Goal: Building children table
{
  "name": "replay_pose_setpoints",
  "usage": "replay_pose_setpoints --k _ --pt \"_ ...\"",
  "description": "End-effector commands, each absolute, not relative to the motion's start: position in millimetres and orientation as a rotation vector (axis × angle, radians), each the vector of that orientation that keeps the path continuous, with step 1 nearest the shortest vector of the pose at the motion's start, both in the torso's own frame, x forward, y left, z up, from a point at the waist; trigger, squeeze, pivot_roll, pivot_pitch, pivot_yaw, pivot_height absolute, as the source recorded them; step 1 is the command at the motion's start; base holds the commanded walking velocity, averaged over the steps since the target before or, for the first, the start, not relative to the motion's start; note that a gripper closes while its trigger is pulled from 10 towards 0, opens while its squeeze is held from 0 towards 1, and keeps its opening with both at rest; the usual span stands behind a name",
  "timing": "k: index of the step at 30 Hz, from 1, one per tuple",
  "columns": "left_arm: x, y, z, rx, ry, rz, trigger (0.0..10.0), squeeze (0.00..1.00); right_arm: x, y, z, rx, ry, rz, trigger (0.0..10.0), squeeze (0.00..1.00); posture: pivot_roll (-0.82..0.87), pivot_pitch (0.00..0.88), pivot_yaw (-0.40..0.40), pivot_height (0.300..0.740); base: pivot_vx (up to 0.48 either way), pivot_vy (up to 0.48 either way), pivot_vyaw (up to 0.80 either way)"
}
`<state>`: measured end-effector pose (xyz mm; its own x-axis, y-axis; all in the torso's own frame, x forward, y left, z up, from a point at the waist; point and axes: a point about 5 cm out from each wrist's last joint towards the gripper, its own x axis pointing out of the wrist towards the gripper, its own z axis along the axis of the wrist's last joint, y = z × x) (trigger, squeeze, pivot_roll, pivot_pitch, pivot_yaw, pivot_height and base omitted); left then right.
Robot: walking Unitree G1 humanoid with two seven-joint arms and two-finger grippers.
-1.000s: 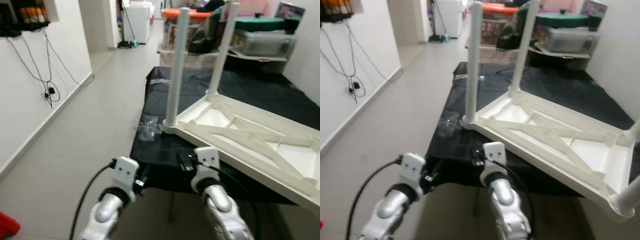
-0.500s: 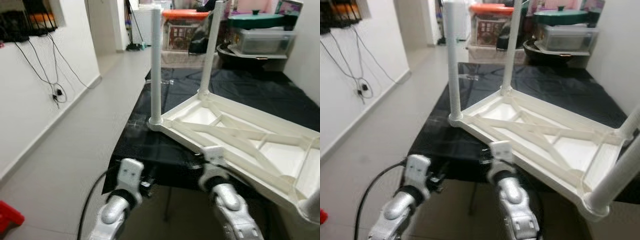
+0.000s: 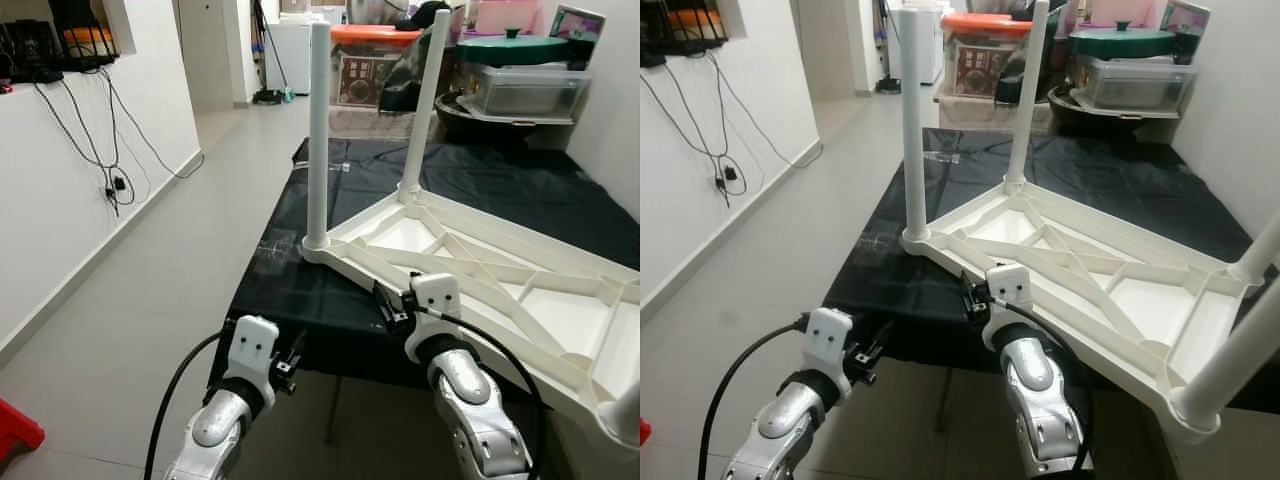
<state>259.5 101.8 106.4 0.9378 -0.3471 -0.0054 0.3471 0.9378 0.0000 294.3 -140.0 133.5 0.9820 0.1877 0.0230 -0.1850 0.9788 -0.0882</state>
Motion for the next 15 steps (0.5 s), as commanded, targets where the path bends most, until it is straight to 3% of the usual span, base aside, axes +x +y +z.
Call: replay_pose_setpoints --k 1,7,11,15 --pt "258 102 106 0.005 0.014 -0.357 10.0 0.00 294 -144 131 -0.098 -0.029 0.151 10.0 0.00 0.04 0.000 -0.047 0.740 0.000 0.000 0.00" --pt "258 101 105 0.008 0.019 -0.363 10.0 0.00 291 -150 130 -0.113 -0.031 0.094 10.0 0.00 0.04 0.000 -0.047 0.740 0.000 0.000 0.00" --pt "258 100 105 -0.004 0.025 -0.402 10.0 0.00 268 -188 123 -0.012 -0.025 0.195 10.0 0.00 0.02 0.000 -0.027 0.740 0.000 0.000 0.00" --pt "260 101 105 0.013 0.020 -0.403 10.0 0.00 258 -201 117 -0.006 -0.001 0.215 10.0 0.00 0.01 0.000 -0.020 0.740 0.000 0.000 0.00"
